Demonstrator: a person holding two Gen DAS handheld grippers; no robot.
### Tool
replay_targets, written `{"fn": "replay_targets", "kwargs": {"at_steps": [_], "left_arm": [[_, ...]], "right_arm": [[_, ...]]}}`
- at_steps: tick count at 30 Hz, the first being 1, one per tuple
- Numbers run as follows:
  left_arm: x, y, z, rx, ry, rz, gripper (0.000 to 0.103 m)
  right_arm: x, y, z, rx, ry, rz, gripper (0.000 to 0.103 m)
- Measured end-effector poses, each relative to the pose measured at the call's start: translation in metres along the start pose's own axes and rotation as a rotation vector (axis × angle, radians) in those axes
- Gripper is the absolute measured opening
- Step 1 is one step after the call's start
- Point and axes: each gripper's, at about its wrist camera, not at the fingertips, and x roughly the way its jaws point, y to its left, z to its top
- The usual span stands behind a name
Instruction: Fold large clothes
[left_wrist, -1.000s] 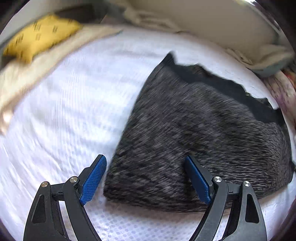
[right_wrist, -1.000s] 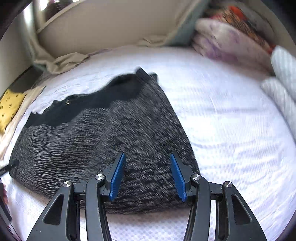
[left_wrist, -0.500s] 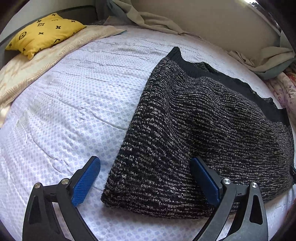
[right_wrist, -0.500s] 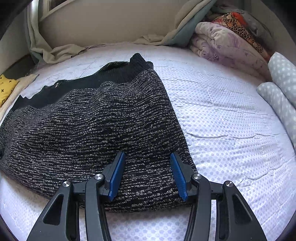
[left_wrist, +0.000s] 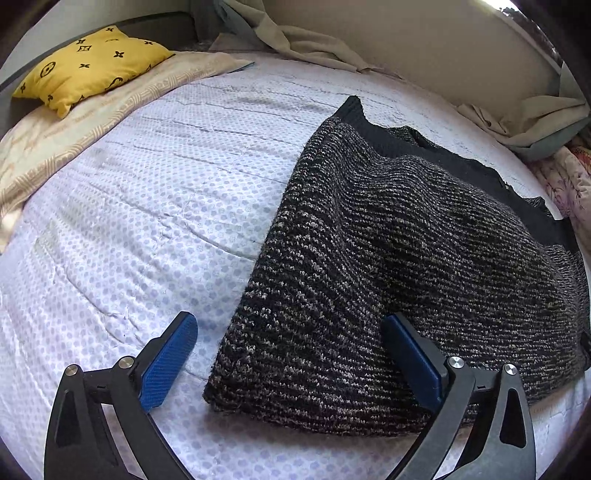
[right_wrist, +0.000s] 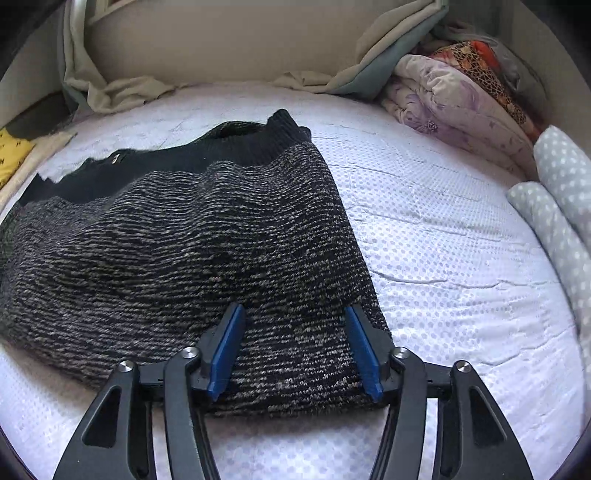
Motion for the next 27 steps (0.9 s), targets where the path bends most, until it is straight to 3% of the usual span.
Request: {"fn": "replay_targets", "kwargs": {"at_steps": [2,4,7,10,15,21,27], "left_arm": [[-0.001,-0.002,-0.001,0.000,0.000,0.000,0.103],[-0.001,-0.001,-0.001,0.001,0.000,0.002,0.103],[-0.001,0.001,-0.001,-0.001,0.002,0.004,0.103],[-0.002,0.001,-0.001,-0.002,0.000,0.006,0.103],[-0.002,-0.001,-0.002,0.000,-0.003,0.004,0.103],[-0.004,0.001,-0.003,-0.004,0.003,-0.005,0.103],[-0.006,0.014,0.006,-0.063,0.056,-0.060,0.103]], "right_arm": [[-0.022,0.005,0.005,0.009,-0.062,0.003,0.067],[-0.042,0.017,0.006,-0.013,-0.130,0.029,0.069],[-0.054,0.044,0.008,-0.077,-0.158,0.110,0.069],[-0.050,0.078,0.005,-0.150,-0.135,0.197,0.069],[-0.030,0.116,-0.009,-0.231,-0.081,0.217,0.069],[-0.008,0.112,-0.021,-0.155,-0.021,0.250,0.072],[-0.003,0.114,-0.028,-0.162,-0.039,0.243,0.076]]}}
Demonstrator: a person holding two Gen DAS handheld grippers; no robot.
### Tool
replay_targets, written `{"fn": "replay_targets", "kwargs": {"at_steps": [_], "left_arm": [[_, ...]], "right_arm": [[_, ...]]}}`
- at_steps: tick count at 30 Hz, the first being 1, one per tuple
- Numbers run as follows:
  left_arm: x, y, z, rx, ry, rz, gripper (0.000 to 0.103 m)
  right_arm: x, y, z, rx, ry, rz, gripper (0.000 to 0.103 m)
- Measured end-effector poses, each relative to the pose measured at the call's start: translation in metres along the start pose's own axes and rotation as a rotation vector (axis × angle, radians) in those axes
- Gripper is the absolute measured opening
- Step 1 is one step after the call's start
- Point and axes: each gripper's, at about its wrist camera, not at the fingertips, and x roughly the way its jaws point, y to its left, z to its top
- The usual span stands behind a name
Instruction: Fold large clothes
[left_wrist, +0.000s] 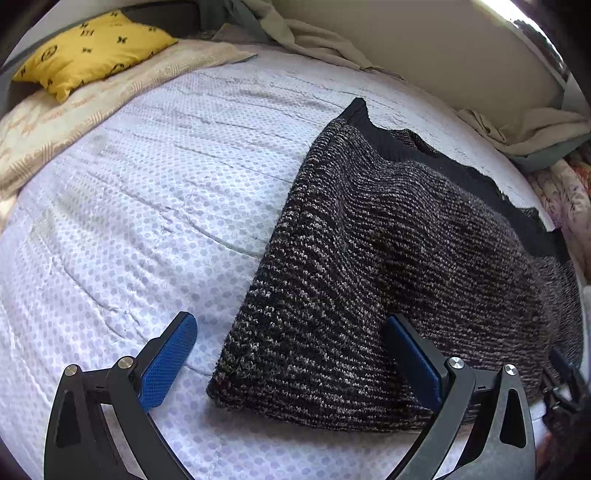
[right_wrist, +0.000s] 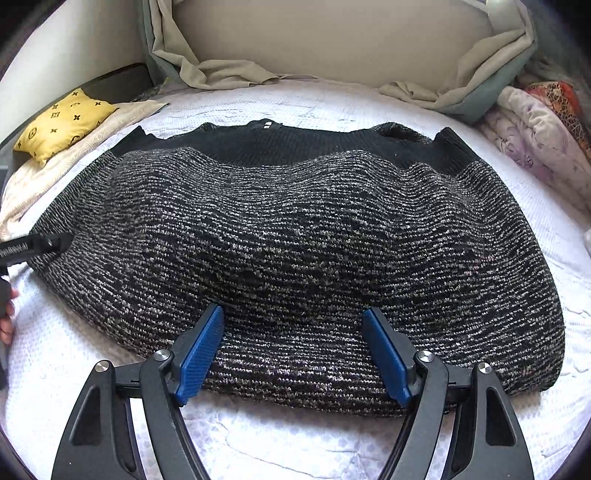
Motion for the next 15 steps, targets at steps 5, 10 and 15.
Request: {"fn": "replay_targets", "kwargs": {"at_steps": [5,10,15], "left_arm": [[-0.026,0.041,0.006,-0.212,-0.005,-0.190,0.103],[-0.046,0.089,-0.014,-0.491,-0.057,-0.396,0.097],[-0.038,0.084,-0.041,-0.584,-0.003,-0.542,0.084]], "right_arm": [[-0.002,-0.005,-0.001,0.010,-0.004,0.010,0.077],[-0.003,-0.005,-0.001,0.011,-0.005,0.010,0.077],[-0.003,-0.005,-0.001,0.011,-0.006,0.010,0.077]]}}
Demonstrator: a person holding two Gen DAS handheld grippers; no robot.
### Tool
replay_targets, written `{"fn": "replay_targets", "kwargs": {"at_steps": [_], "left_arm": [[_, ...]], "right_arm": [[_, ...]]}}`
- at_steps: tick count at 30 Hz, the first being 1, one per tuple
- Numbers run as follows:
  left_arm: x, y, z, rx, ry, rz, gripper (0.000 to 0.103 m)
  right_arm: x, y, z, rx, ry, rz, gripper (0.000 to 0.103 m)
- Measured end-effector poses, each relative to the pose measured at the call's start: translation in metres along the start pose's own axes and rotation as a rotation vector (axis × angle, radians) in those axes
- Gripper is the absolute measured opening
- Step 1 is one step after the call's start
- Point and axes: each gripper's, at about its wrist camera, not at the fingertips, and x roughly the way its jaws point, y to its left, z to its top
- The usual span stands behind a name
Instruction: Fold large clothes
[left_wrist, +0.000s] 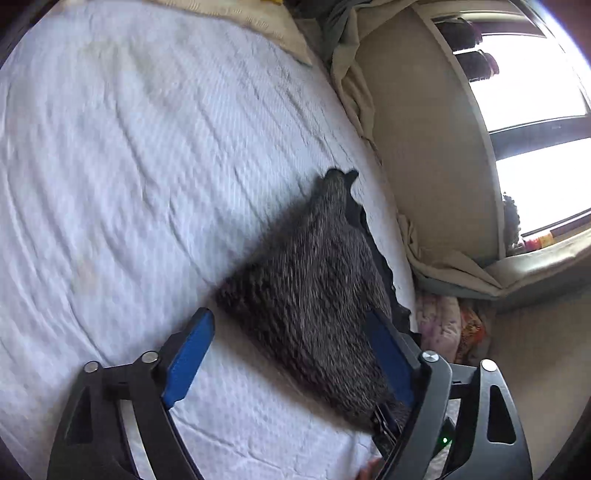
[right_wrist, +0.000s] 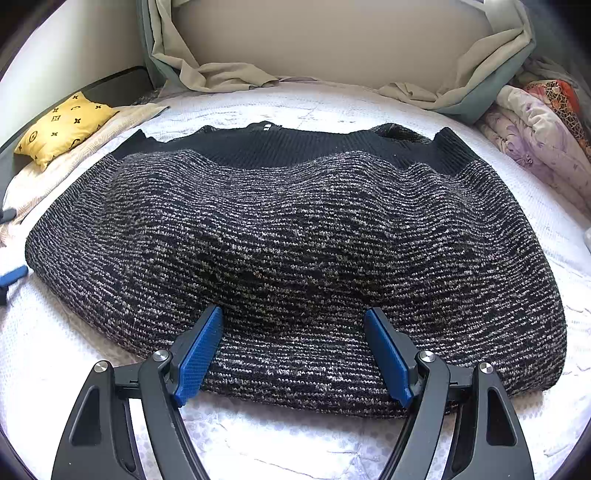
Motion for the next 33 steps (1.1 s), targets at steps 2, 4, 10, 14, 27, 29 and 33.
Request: {"fn": "replay_targets", "kwargs": {"at_steps": [2,4,10,14,27,29,33], "left_arm": [[0.006,-0.001,-0.014,0.006,-0.003,0.005,0.081],[0.009,-0.006,-0.019,0.030,-0.033,0.027,0.081],[0.032,-0.012,-0.012,-0.007,-0.060,-0.007,0.076],[0.053,-0.017,-0.007,-0.001,-0.073,-0.019,0.065],[0.096,-0.035,0.016,0.000,-0.074,-0.060,0.044],[0.095,-0.033,0.016,0.018,-0.072,-0.069,0.040],[0.088,-0.033,0.015,0.066,-0.072,-0.062,0.036]], "right_arm": [[0.000,0.000,0.000,0.000,-0.001,0.000,0.077],[0.000,0.000,-0.001,0.000,0.000,0.000,0.077],[-0.001,0.001,0.000,0.001,-0.001,0.001,0.077],[-0.001,0.001,-0.001,0.001,-0.001,0.001,0.077],[-0.007,-0.003,0.012,0.037,0.040,0.033,0.077],[-0.015,-0.005,0.020,0.049,0.050,0.033,0.076],[-0.030,-0.008,0.042,0.071,-0.008,0.026,0.058]]}}
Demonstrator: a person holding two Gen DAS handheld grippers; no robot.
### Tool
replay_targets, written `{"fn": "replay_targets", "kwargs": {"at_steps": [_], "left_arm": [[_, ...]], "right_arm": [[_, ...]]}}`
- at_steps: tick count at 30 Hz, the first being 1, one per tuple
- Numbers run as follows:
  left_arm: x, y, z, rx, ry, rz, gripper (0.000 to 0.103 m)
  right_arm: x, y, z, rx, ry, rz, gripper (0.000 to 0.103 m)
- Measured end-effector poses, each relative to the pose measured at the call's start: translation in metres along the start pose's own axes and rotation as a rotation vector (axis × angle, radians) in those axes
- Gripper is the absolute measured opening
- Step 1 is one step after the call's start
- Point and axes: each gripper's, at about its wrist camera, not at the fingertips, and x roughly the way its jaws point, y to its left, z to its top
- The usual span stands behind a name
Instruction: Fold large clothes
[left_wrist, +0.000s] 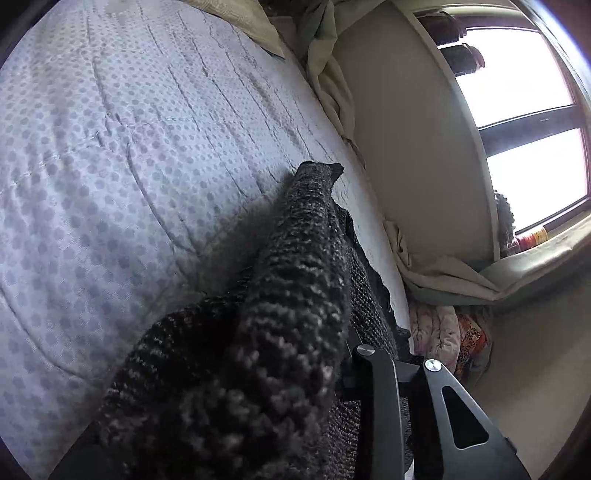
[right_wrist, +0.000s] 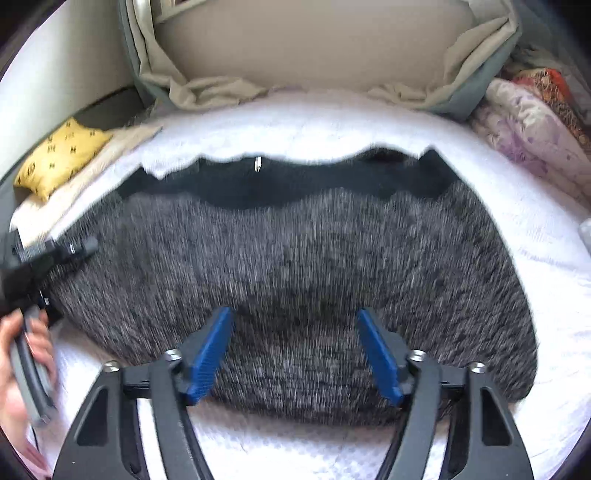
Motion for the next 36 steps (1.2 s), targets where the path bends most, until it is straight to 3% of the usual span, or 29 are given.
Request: {"fn": "replay_targets", "kwargs": {"at_steps": [4,5,11,15,19,24,29,33,36], "left_arm": [[0.002,-0.009,0.001,0.046,-0.010,0.049,0.037],[0.002,-0.011,0.001,0.055,-0.013,0.058,0.038],[0.006,-0.019,0.003,0.080,-0.021,0.044,0.037],[0.004,-0.039,0.010,0.137,-0.027,0.013,0.028],[0.002,-0.083,0.013,0.262,-0.038,0.002,0.022],[0.007,-0.159,0.001,0.480,-0.043,0.022,0.020],[0.020,-0.235,-0.039,0.698,-0.028,0.026,0.019],[0.043,-0.282,-0.096,0.879,0.013,0.044,0.019],[0.062,-0.297,-0.143,0.977,0.048,0.058,0.019]], "right_arm": [[0.015,0.011,0.023,-0.070,0.035,0.045,0.012],[0.022,0.014,0.026,-0.084,0.058,0.048,0.010],[0.051,0.025,0.021,-0.141,0.107,0.021,0.010],[0.063,0.027,0.015,-0.147,0.097,0.023,0.010],[0.058,0.019,0.014,-0.106,0.110,0.064,0.010],[0.043,-0.013,0.024,0.067,0.160,0.170,0.010],[0.020,-0.051,0.030,0.209,0.131,0.199,0.010],[0.004,-0.091,0.032,0.356,0.095,0.231,0.011],[-0.001,-0.118,0.031,0.478,0.073,0.272,0.015]]}}
